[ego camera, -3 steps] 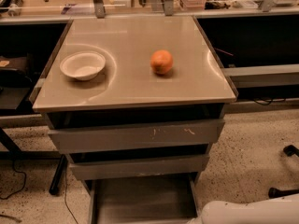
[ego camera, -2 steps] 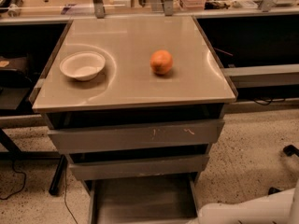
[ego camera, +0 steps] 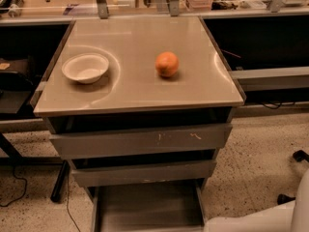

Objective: Close bottom drawer

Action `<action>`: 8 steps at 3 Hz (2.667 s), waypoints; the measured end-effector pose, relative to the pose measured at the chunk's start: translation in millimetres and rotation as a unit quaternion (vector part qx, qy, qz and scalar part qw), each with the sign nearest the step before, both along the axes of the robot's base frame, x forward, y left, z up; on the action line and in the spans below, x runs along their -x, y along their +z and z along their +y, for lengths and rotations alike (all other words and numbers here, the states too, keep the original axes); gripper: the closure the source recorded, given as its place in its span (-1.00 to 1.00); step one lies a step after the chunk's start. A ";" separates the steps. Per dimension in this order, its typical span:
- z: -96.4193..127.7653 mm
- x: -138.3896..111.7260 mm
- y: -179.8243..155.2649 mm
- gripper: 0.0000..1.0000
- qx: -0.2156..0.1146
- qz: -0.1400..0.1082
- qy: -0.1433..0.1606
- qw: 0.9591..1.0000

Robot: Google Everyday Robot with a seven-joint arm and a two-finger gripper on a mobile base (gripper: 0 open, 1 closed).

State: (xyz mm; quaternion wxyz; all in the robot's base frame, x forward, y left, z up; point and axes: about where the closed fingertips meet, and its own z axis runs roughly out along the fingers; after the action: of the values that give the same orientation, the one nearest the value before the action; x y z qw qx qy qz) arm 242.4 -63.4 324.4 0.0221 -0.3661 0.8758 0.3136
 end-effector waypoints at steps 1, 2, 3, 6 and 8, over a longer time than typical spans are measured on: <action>5.6 -7.1 -28.9 1.00 -0.013 -0.008 -0.016 1.000; 4.6 -41.1 -88.0 1.00 -0.020 -0.035 -0.053 0.998; -3.4 -71.5 -124.4 1.00 -0.009 -0.057 -0.075 0.995; -23.0 -113.9 -150.5 1.00 0.013 -0.086 -0.096 0.992; -12.6 -146.2 -142.9 1.00 0.015 -0.104 -0.087 0.991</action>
Offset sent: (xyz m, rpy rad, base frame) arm 0.0905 -0.0001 -0.1655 0.0560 -0.1377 -0.2156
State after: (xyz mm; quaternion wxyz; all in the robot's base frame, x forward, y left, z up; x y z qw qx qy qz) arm 388.5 -76.0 181.5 0.1343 -0.3193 0.9021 0.2573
